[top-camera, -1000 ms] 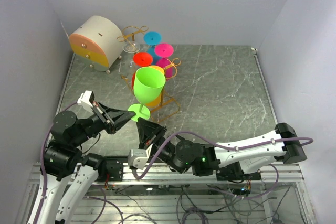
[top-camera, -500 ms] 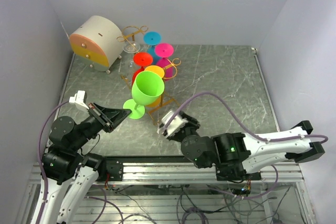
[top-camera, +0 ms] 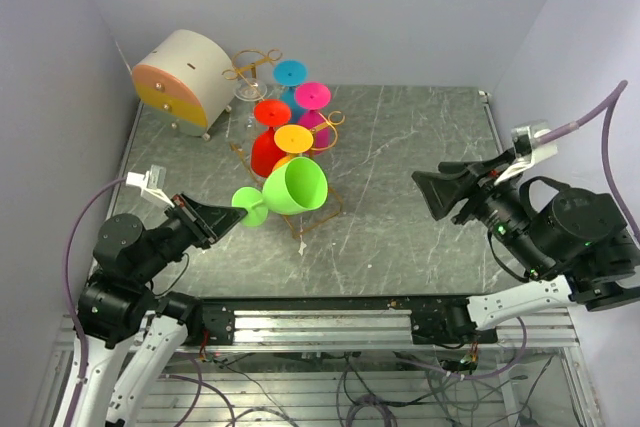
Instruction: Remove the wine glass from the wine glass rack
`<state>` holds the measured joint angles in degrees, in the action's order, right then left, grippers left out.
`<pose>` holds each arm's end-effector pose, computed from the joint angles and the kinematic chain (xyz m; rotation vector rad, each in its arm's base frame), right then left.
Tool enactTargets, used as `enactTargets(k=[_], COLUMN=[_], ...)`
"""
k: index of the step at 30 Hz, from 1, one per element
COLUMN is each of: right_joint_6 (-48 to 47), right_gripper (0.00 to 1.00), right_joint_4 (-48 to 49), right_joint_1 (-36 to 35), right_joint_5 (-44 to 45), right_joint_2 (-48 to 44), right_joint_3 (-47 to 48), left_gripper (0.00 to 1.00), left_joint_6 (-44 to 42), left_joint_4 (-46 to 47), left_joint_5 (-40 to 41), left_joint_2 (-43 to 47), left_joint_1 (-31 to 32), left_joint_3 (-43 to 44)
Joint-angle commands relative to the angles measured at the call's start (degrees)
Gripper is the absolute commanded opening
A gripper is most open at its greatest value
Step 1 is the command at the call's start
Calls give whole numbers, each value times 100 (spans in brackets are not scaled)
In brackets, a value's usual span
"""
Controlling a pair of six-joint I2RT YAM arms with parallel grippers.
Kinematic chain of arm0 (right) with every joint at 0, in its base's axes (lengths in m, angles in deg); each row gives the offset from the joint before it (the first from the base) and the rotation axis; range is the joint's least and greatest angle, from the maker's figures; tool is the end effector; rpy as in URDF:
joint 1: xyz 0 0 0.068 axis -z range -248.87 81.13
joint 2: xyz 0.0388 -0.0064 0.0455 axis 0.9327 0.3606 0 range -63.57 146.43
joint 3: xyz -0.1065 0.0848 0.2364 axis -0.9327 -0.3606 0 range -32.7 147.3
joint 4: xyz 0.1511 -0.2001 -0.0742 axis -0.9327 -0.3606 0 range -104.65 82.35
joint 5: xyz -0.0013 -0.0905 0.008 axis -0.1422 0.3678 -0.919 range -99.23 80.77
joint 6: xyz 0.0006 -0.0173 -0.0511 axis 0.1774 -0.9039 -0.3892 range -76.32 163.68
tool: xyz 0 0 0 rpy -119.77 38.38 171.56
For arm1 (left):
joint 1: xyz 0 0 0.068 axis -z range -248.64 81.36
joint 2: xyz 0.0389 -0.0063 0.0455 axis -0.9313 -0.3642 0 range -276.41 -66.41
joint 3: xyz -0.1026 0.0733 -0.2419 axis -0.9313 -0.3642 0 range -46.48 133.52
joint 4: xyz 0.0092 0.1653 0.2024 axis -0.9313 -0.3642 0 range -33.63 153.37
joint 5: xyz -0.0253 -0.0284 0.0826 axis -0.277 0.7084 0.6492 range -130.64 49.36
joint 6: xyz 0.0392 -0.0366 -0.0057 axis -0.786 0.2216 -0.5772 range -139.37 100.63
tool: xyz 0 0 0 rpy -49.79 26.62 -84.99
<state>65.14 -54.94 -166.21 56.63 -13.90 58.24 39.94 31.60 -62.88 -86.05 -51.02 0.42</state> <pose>0.0217 0.0853 0.5121 -0.2214 1.6363 0.6349 0.0611 -0.0337 0.3594 -0.3341 1.7937 -1.3083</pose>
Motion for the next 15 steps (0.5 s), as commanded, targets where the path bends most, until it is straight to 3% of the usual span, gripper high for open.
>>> enactTargets(k=[1, 15], right_joint_6=[275, 128], right_gripper=[57, 66], right_joint_4=[-637, -740], right_joint_1=[-1768, -1748], right_joint_5=[-383, -1218], right_joint_2=[990, 1603], right_joint_3=[476, 1429], left_gripper=[7, 7], left_joint_6=[-928, -1319], left_joint_4=[-436, -194], left_joint_5=[20, -229], left_joint_2=[-124, -25], left_joint_1=[-5, -5], left_joint_3=[510, 455])
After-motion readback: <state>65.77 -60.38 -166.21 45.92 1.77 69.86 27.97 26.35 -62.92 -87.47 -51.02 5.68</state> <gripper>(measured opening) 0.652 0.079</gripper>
